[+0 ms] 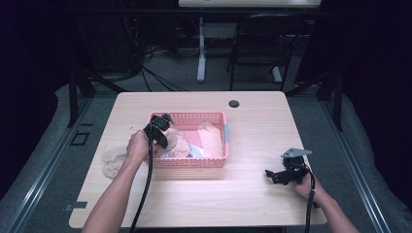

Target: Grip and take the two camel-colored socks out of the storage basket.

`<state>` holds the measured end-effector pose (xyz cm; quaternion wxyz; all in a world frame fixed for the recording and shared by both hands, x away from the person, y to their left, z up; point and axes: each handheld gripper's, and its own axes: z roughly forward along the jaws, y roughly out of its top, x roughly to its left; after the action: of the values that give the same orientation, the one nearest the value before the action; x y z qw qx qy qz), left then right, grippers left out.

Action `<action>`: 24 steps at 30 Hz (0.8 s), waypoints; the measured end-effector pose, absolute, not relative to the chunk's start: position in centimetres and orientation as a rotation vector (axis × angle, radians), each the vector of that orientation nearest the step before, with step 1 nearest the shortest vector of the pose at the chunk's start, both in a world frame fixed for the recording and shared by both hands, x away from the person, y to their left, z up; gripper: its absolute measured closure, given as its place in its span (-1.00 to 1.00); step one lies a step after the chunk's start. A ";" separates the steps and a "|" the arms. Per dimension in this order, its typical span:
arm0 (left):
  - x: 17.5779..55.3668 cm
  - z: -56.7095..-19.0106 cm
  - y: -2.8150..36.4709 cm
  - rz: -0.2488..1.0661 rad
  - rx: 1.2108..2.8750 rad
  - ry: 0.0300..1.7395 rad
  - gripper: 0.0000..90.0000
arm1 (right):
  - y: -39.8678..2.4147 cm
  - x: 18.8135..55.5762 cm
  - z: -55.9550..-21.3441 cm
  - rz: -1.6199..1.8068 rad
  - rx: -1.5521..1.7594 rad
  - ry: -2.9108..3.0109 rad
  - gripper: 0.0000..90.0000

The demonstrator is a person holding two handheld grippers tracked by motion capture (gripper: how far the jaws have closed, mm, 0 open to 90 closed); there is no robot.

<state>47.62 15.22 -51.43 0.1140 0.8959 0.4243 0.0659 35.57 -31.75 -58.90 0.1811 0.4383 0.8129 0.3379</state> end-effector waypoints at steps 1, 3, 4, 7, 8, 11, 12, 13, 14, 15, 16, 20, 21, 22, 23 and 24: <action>47.6 -51.2 15.3 0.198 2.620 1.239 0.82 | -31.7 35.6 -58.9 0.959 1.238 2.296 -1.00; 47.5 -50.8 15.3 0.202 2.611 1.230 0.84 | -31.7 35.6 -58.9 0.960 1.238 2.296 -1.00; 47.4 -50.5 15.3 0.207 2.610 1.221 0.84 | -31.7 35.6 -58.9 0.959 1.238 2.296 -1.00; 47.3 -49.8 15.3 0.212 2.609 1.209 0.85 | -31.8 35.6 -58.9 0.952 1.234 2.303 -1.00; 47.3 -49.6 15.4 0.216 2.606 1.205 0.85 | -31.7 35.6 -58.9 0.953 1.238 2.295 -1.00; 47.2 -48.6 15.4 0.234 2.599 1.197 0.85 | -31.7 35.6 -58.9 0.954 1.238 2.296 -1.00; 47.1 -48.3 15.5 0.235 2.597 1.192 0.85 | -31.8 35.6 -58.9 0.952 1.234 2.303 -1.00; 47.1 -47.9 15.5 0.236 2.598 1.187 0.85 | -31.7 35.6 -58.9 0.960 1.238 2.296 -1.00; 47.1 -47.5 15.5 0.242 2.596 1.181 0.85 | -31.7 35.6 -58.9 0.960 1.238 2.296 -1.00; 47.1 -47.3 15.6 0.242 2.596 1.177 0.85 | -31.7 35.6 -58.9 0.959 1.238 2.296 -1.00; 47.0 -46.8 15.6 0.246 2.591 1.174 0.85 | -31.7 35.6 -58.9 0.960 1.239 2.295 -1.00; 47.0 -45.6 15.6 0.263 2.588 1.157 0.85 | -31.7 35.6 -58.9 0.955 1.237 2.297 -1.00; 46.9 -45.2 15.6 0.274 2.588 1.152 0.85 | -31.7 35.6 -58.9 0.954 1.237 2.298 -1.00; 46.9 -44.8 15.5 0.275 2.586 1.146 0.85 | -31.7 35.6 -58.9 0.955 1.237 2.297 -1.00; 46.9 -44.6 15.5 0.269 2.586 1.145 0.85 | -31.8 35.6 -58.9 0.947 1.233 2.303 -1.00; 46.8 -44.4 15.5 0.272 2.581 1.143 0.85 | -31.8 35.6 -58.8 0.950 1.231 2.309 -1.00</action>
<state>46.83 15.53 -44.39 0.1523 0.8995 0.3985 0.0947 35.61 -31.80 -58.85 0.1781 0.4351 0.8163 0.3357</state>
